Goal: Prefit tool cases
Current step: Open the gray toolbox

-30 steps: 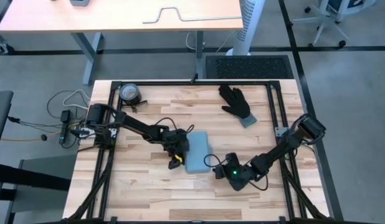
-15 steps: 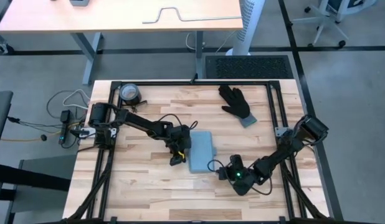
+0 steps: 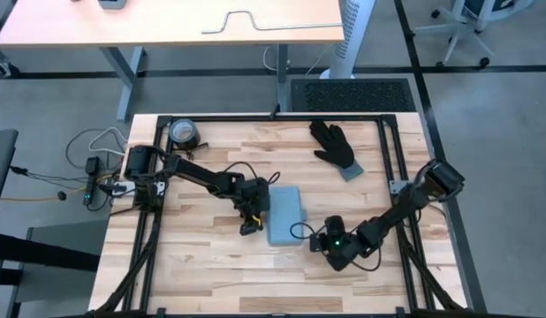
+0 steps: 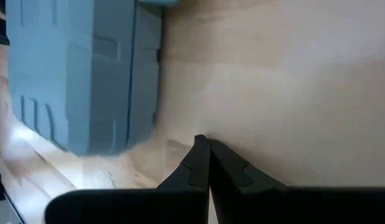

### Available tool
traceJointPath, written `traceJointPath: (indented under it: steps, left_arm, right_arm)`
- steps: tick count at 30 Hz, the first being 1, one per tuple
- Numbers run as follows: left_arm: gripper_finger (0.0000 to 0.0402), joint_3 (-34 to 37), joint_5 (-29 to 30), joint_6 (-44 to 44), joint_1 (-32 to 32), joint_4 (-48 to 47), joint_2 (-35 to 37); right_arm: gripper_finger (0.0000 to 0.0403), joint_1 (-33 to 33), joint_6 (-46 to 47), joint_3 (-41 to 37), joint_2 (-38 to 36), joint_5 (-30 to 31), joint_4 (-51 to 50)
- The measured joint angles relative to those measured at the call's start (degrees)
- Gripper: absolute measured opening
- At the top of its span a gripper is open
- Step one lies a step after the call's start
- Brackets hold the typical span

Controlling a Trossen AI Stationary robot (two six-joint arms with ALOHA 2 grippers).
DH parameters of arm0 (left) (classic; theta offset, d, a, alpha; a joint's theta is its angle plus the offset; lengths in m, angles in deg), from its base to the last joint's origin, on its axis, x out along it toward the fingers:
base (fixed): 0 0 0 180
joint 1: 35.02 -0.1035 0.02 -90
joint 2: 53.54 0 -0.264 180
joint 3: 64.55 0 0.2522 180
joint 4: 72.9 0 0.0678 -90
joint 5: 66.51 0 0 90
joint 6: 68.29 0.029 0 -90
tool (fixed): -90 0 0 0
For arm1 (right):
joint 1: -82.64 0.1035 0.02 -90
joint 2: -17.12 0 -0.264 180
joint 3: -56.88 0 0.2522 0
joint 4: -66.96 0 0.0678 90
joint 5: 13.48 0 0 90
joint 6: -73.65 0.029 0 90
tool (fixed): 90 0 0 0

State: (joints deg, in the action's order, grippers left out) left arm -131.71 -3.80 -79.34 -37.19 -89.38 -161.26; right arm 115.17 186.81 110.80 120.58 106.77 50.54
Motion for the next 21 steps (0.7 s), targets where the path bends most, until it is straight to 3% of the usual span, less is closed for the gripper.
traceJointPath:
  steps: [9, 21]
  left_arm:
    - [0.0, 0.0, 3.54, -0.83, -1.97, 3.15, -0.04]
    - [0.0, 0.02, 4.29, -1.14, -1.79, 7.23, -0.35]
  right_arm:
    - [0.0011, -4.2, -0.98, -0.22, 0.0, 0.31, 0.95]
    - [0.001, -9.22, -6.71, -0.93, -0.64, 7.54, 1.14]
